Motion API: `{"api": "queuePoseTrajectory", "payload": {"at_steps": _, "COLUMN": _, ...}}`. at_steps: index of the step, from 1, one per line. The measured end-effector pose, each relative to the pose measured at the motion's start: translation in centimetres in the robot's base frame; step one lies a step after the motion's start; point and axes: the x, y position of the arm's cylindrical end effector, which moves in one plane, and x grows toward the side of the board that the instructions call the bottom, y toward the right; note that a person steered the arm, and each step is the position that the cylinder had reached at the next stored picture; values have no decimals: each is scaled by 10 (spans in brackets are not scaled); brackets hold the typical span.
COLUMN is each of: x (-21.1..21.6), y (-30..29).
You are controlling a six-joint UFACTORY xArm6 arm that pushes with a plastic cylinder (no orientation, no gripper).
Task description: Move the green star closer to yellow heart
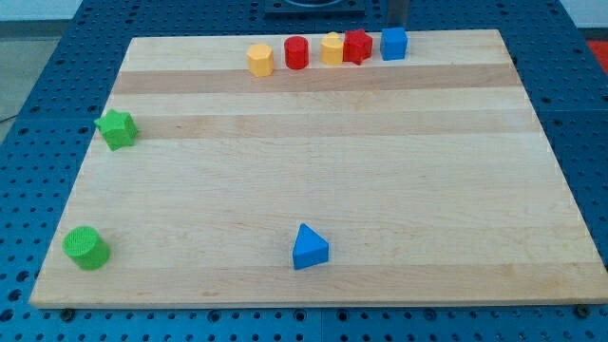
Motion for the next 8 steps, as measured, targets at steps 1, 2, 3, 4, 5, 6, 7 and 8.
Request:
{"api": "queuePoseTrajectory", "payload": {"at_steps": 1, "x": 0, "y": 7}}
{"api": "queuePoseTrajectory", "payload": {"at_steps": 2, "x": 0, "y": 6}}
{"api": "queuePoseTrajectory", "payload": {"at_steps": 3, "x": 0, "y": 6}}
{"api": "queuePoseTrajectory", "payload": {"at_steps": 4, "x": 1, "y": 6}}
{"api": "queuePoseTrajectory", "payload": {"at_steps": 5, "x": 7, "y": 6}}
{"api": "queuePoseTrajectory", "payload": {"at_steps": 6, "x": 15, "y": 6}}
{"api": "queuePoseTrajectory", "payload": {"at_steps": 7, "x": 5, "y": 6}}
{"api": "queuePoseTrajectory", "payload": {"at_steps": 8, "x": 0, "y": 9}}
